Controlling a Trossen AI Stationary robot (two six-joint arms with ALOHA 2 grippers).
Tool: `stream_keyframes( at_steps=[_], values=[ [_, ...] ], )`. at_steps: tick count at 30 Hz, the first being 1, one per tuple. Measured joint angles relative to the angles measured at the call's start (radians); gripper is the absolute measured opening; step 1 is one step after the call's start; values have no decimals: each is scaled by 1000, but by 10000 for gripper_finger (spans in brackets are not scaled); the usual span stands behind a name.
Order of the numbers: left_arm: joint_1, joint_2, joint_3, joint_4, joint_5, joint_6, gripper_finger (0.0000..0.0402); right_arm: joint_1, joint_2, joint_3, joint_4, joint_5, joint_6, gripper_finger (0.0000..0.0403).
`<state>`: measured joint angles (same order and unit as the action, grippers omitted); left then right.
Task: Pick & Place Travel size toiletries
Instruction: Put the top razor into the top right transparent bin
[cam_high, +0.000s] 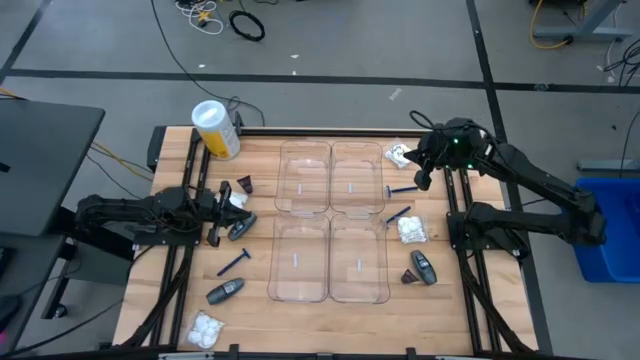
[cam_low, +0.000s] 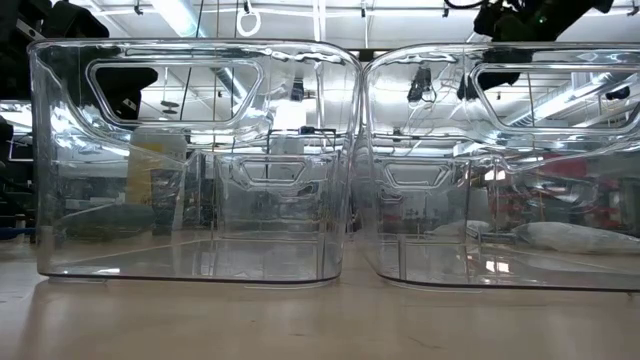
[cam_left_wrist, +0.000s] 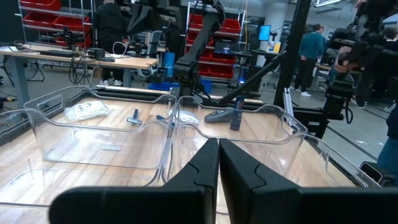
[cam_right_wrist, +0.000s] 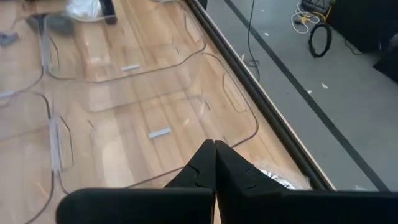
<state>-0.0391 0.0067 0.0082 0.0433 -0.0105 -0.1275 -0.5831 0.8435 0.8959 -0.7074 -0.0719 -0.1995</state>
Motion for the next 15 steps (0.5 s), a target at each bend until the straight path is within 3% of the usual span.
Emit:
stream_keyframes(
  at_steps=[15],
  values=[
    [0,0,0,0,0,0,22,-121,110,0,-143,0,-134,9]
  ],
)
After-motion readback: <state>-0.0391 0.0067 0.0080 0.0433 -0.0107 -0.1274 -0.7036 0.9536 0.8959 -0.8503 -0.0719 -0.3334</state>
